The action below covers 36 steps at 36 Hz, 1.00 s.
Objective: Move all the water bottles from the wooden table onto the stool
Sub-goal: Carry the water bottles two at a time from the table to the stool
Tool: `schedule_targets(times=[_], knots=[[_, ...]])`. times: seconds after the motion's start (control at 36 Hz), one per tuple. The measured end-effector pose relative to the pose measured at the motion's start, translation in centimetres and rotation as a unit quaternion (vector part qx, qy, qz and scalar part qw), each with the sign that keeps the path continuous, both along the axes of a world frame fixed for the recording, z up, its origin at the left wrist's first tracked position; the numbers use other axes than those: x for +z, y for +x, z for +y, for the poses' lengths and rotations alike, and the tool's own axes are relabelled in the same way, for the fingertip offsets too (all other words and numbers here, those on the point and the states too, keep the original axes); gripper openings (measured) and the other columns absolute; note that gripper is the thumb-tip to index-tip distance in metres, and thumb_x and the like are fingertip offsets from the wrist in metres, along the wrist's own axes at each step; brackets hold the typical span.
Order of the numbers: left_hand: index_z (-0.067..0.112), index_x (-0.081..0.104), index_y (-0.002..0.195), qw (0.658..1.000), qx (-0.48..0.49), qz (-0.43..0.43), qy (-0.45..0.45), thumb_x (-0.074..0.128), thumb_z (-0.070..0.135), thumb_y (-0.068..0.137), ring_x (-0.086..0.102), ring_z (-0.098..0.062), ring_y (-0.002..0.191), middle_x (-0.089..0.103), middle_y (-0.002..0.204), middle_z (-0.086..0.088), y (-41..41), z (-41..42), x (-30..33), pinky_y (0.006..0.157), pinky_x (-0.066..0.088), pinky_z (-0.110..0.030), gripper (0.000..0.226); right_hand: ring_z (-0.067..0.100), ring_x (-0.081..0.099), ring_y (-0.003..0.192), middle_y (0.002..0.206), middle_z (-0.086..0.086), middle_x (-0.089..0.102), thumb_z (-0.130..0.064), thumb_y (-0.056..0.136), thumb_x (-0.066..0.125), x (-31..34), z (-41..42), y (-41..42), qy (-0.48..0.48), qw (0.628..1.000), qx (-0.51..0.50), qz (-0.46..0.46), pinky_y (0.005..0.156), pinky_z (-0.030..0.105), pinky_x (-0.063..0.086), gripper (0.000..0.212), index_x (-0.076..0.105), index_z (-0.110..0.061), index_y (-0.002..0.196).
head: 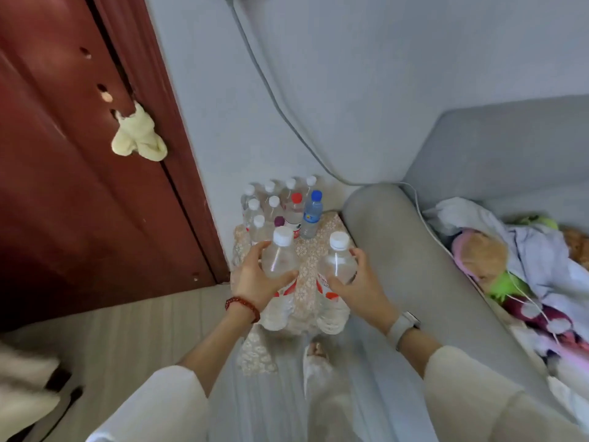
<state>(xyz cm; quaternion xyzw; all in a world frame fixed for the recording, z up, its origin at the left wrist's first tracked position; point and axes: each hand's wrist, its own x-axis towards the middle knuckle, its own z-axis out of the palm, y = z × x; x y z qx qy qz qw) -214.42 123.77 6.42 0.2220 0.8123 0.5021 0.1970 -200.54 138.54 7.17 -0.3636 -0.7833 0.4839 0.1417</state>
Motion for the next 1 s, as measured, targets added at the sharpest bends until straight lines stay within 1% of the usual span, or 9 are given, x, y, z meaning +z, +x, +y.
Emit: schedule_targets(times=[0.08,0.14,0.28,0.36,0.47,0.69,0.83,0.89,1.0], knots=[[0.028,0.042,0.127,1.000,0.003,0.003,-0.011,0.083,0.036,0.058,0.045,-0.008,0.105,0.049,0.114,0.012,-2.9,5.1,-2.5,0.087,0.038,-0.024,0.080,0.018,0.052,0.105,0.120,0.004,0.049,-0.029,0.073,0.073,-2.5,5.6,-3.1,-0.008,0.999,0.026,-0.030,0.088,0.024,0.044,0.057,0.039,-0.022,0.119],[0.025,0.043,0.126,0.999,0.012,0.008,-0.031,0.084,0.033,0.058,0.046,-0.011,0.108,0.050,0.121,0.007,-4.5,8.4,-4.4,0.091,0.039,-0.027,0.080,0.021,0.049,0.111,0.123,0.007,0.048,-0.031,0.072,0.074,-4.2,8.9,-4.7,-0.013,0.998,0.039,-0.052,0.097,0.035,0.042,0.065,0.040,-0.014,0.125],[0.023,0.050,0.123,0.989,0.012,0.087,-0.123,0.082,0.039,0.057,0.048,-0.022,0.117,0.057,0.123,0.001,-7.4,15.1,-8.3,0.095,0.031,-0.033,0.075,0.002,0.051,0.093,0.096,-0.011,0.047,-0.021,0.069,0.078,-8.4,15.1,-8.7,-0.026,0.997,0.034,-0.057,0.080,0.015,0.041,0.047,0.043,-0.031,0.098],[0.022,0.051,0.123,0.983,-0.005,0.117,-0.144,0.083,0.039,0.055,0.047,-0.024,0.115,0.059,0.119,0.002,-8.2,17.7,-10.4,0.090,0.029,-0.032,0.076,0.016,0.049,0.101,0.105,-0.005,0.046,-0.018,0.068,0.080,-10.9,17.4,-10.6,-0.048,0.995,0.033,-0.082,0.087,0.029,0.043,0.056,0.041,-0.024,0.108],[0.010,0.051,0.122,0.985,-0.021,0.093,-0.146,0.085,0.027,0.055,0.047,-0.028,0.114,0.060,0.119,-0.007,-8.5,20.2,-13.4,0.095,0.032,-0.028,0.076,0.018,0.047,0.108,0.118,0.004,0.044,-0.013,0.066,0.081,-14.2,19.5,-12.1,-0.045,0.992,0.036,-0.116,0.093,0.028,0.038,0.068,0.042,-0.012,0.122],[0.004,0.054,0.116,0.982,-0.012,0.085,-0.167,0.088,0.015,0.048,0.052,-0.035,0.106,0.062,0.114,-0.013,-8.0,21.9,-17.8,0.084,0.047,-0.041,0.077,0.027,0.048,0.116,0.122,0.013,0.052,-0.013,0.068,0.079,-18.0,21.0,-13.8,-0.078,0.986,0.066,-0.129,0.099,0.047,0.044,0.063,0.047,-0.007,0.122],[0.002,0.051,0.120,0.978,0.001,0.078,-0.193,0.086,0.019,0.054,0.049,-0.034,0.113,0.058,0.119,-0.015,-8.3,22.3,-18.5,0.095,0.042,-0.040,0.076,0.010,0.036,0.118,0.134,0.010,0.037,-0.015,0.074,0.074,-18.7,20.4,-13.5,-0.069,0.985,0.094,-0.129,0.104,0.030,0.035,0.074,0.032,-0.013,0.135],[0.003,0.048,0.124,0.977,0.004,0.066,-0.203,0.083,0.019,0.058,0.044,-0.034,0.118,0.055,0.124,-0.014,-8.5,22.6,-18.1,0.098,0.040,-0.041,0.076,0.009,0.035,0.118,0.136,0.009,0.034,-0.017,0.077,0.072,-18.5,20.6,-13.4,-0.077,0.982,0.106,-0.135,0.103,0.030,0.036,0.073,0.029,-0.015,0.137],[0.008,0.046,0.127,0.976,0.020,0.060,-0.211,0.077,0.022,0.068,0.043,-0.030,0.121,0.049,0.131,-0.011,-8.9,22.6,-16.9,0.092,0.046,-0.045,0.068,0.012,0.041,0.116,0.135,0.005,0.036,-0.025,0.080,0.069,-17.6,21.3,-13.3,-0.061,0.978,0.129,-0.155,0.093,0.022,0.036,0.066,0.033,-0.016,0.134]])
